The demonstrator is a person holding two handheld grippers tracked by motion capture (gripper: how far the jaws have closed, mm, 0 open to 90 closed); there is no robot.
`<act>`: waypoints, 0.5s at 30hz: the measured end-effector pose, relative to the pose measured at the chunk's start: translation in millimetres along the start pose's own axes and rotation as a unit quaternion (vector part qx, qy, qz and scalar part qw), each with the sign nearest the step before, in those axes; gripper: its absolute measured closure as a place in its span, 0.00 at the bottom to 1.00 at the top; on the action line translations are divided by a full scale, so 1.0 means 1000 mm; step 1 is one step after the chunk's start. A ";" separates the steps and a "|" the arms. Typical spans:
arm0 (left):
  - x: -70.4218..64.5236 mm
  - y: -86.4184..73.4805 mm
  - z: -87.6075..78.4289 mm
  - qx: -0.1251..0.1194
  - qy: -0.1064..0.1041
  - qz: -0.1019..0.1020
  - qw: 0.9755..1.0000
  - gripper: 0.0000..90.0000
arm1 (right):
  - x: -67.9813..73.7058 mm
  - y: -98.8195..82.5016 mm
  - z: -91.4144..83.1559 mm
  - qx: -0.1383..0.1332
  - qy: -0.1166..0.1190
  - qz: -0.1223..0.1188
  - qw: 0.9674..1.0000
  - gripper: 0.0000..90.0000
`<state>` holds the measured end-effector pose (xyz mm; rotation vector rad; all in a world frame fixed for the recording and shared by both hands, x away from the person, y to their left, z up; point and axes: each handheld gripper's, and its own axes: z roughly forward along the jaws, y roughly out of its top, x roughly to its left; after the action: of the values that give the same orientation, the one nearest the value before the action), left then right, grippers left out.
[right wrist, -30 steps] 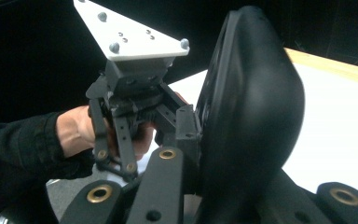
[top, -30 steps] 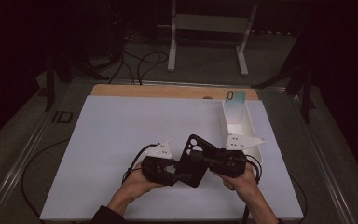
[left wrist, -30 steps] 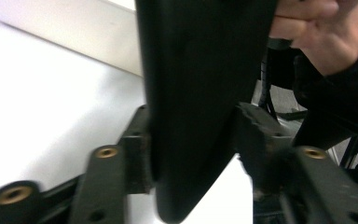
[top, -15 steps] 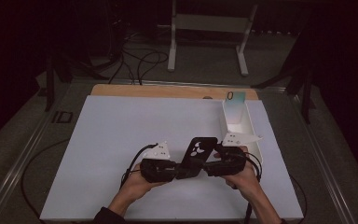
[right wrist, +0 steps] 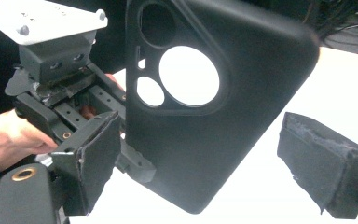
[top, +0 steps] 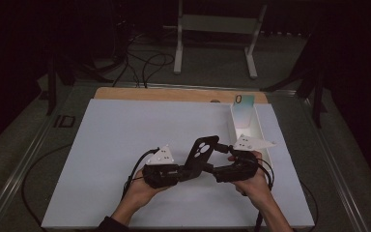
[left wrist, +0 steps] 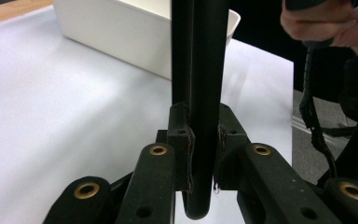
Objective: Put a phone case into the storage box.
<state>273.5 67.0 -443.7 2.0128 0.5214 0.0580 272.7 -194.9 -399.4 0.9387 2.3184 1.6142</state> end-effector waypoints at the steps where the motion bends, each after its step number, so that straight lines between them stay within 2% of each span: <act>1: 0.000 0.000 0.000 0.001 0.003 0.000 1.000 0.89 | 0.001 0.000 0.000 0.001 -0.006 -0.004 1.000 0.15; 4: 0.000 -0.001 0.001 0.001 0.007 -0.001 1.000 0.89 | 0.003 0.001 0.000 0.000 -0.017 -0.008 1.000 0.15; 5: -0.001 -0.001 0.002 0.001 0.015 -0.001 1.000 0.89 | 0.003 0.002 0.000 -0.001 -0.021 -0.008 1.000 0.15; 9: -0.003 -0.001 0.004 0.003 0.026 0.001 1.000 0.89 | 0.005 0.007 0.000 -0.014 -0.042 0.003 0.999 0.15; 15: -0.004 -0.003 0.006 0.009 0.027 0.001 1.000 0.89 | 0.006 0.012 0.004 -0.015 -0.054 0.025 0.998 0.16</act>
<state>270.5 61.0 -448.2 2.0334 0.5567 0.1095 274.2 -185.3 -389.3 1.0582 2.2094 1.5706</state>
